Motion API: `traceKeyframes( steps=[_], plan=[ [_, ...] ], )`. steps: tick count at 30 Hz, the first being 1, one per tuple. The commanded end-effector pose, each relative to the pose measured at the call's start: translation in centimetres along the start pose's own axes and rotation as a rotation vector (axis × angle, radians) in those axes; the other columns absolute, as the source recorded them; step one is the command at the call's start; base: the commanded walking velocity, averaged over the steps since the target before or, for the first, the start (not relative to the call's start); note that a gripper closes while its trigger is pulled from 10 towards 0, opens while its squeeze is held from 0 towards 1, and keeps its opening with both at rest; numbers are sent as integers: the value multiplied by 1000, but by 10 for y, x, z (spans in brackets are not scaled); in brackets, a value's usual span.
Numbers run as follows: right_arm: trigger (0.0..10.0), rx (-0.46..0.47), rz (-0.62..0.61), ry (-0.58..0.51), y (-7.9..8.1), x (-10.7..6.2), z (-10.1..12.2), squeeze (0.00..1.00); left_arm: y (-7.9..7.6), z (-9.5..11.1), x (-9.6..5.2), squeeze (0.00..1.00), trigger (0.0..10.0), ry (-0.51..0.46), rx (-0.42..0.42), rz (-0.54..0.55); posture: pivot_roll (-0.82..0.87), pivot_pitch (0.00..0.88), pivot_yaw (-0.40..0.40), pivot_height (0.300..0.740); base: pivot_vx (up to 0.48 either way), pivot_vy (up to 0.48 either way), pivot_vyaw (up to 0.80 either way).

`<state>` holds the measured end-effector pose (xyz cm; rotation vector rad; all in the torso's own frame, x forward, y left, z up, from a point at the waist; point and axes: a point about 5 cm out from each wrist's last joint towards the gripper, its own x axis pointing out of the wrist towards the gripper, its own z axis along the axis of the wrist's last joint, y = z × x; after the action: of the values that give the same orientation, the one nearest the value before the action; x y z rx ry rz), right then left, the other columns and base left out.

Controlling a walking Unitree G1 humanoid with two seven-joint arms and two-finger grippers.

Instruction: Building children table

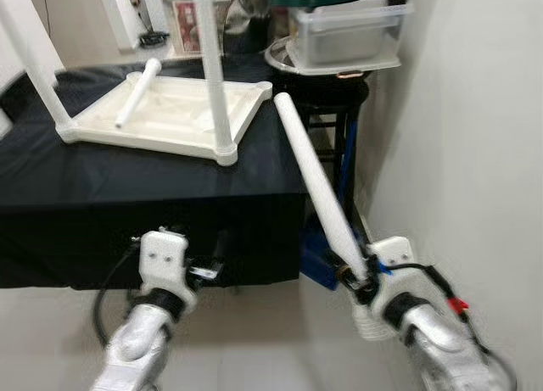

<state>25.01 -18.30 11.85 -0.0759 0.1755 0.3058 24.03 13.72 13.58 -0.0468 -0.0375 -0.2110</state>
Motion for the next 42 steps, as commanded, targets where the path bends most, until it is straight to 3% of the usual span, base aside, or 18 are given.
traceKeyframes(
  steps=[1,7,20,27,35,38,41,42],
  plan=[
    [10000,-6,10,-23,3,2,4,0,5,-4,-1,0,10000,23,15,15,-94,95,-12,740,0,0,0],
    [10000,-19,18,-5,1,4,3,0,7,-2,-2,0,10000,10,0,30,-94,87,-19,740,150,0,0],
    [10000,1,50,-8,3,1,2,0,7,3,-1,0,10000,-14,13,21,-95,98,-14,740,480,0,599],
    [10000,-14,-31,5,-5,5,2,0,-2,20,9,0,10000,-79,35,-32,-96,100,-11,740,480,0,196],
    [10000,-9,-20,2,-4,4,2,0,-3,36,18,0,10000,-128,67,-29,-96,101,-9,740,477,0,0],
    [10000,-10,-14,-2,-3,3,2,0,-1,55,24,0,10000,-207,107,7,-96,103,-9,740,124,0,0],
    [10000,-13,-10,2,-2,3,1,0,-6,80,28,0,10000,-318,95,2,-97,105,-9,740,0,0,0],
    [10000,-13,-10,2,-2,3,1,0,-6,80,28,0,10000,-318,95,2,-97,105,-9,740,0,0,0]
  ],
)
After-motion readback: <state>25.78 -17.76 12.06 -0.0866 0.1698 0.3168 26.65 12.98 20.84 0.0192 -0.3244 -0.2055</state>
